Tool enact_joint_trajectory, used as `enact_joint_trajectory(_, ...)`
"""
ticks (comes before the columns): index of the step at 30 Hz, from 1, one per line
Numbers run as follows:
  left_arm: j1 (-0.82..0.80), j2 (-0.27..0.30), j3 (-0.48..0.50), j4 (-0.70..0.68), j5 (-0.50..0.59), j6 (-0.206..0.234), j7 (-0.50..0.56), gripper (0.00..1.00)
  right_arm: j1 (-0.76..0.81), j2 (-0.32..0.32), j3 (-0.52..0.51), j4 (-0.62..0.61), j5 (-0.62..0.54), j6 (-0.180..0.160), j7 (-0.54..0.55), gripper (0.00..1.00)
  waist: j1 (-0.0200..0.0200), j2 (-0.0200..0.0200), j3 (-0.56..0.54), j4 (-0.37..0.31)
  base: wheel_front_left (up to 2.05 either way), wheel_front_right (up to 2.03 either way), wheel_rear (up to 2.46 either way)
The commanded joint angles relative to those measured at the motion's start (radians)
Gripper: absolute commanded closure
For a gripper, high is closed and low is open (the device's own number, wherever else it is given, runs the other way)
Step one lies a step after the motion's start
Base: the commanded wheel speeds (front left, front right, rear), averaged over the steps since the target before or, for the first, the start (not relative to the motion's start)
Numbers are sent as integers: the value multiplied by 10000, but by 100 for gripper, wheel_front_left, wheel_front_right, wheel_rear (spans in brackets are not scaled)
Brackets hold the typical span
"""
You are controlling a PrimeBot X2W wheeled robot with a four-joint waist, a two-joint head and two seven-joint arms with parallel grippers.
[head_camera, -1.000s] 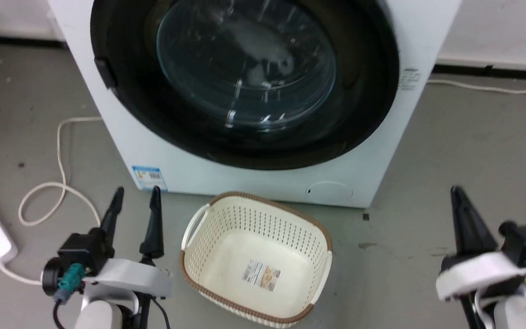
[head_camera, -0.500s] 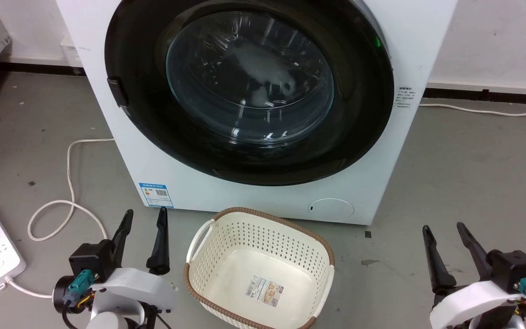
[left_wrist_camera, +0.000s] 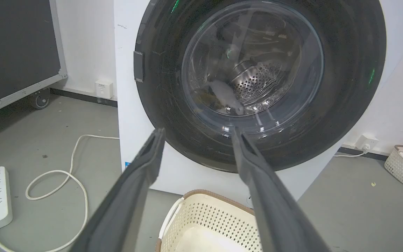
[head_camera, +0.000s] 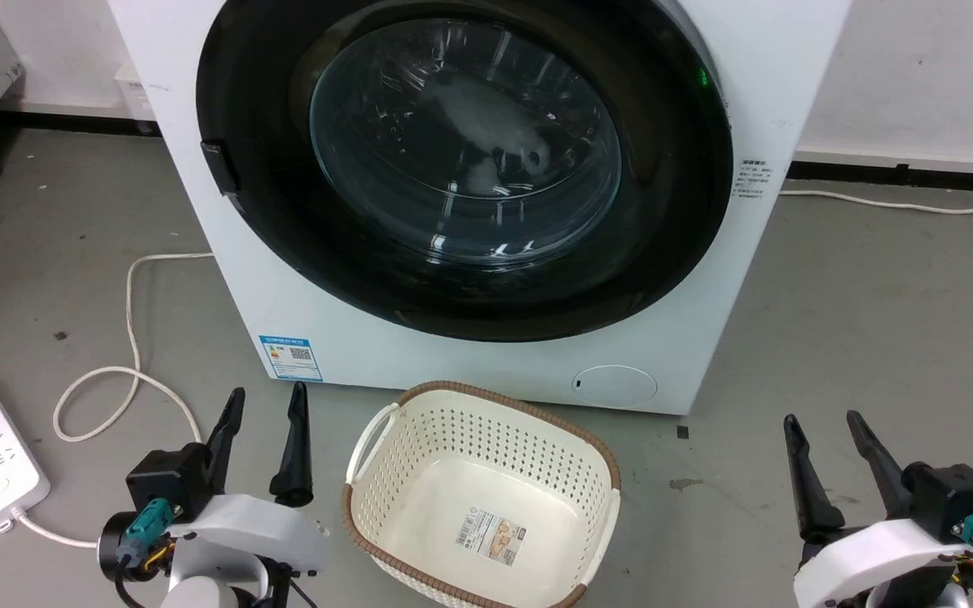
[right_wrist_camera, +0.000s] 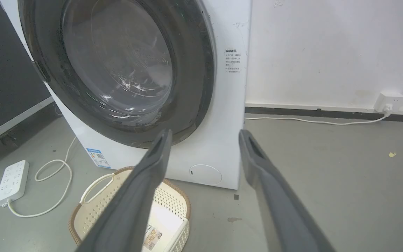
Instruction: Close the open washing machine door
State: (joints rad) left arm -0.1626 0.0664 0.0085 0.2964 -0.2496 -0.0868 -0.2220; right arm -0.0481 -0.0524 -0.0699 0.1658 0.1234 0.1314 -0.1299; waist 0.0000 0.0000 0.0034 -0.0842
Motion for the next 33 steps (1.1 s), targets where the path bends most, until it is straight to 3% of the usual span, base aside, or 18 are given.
enact_joint_trajectory(1,3,6,-4,-5,6,17,4,100,1,0,9,9,-2,0,-11,100,0,0,3,0,0,0,0)
enact_joint_trajectory(33,425,-39,-18,-776,656,236,585,100,124,4,191,-428,-324,-2,334,100,0,0,-6,221,0,0,0)
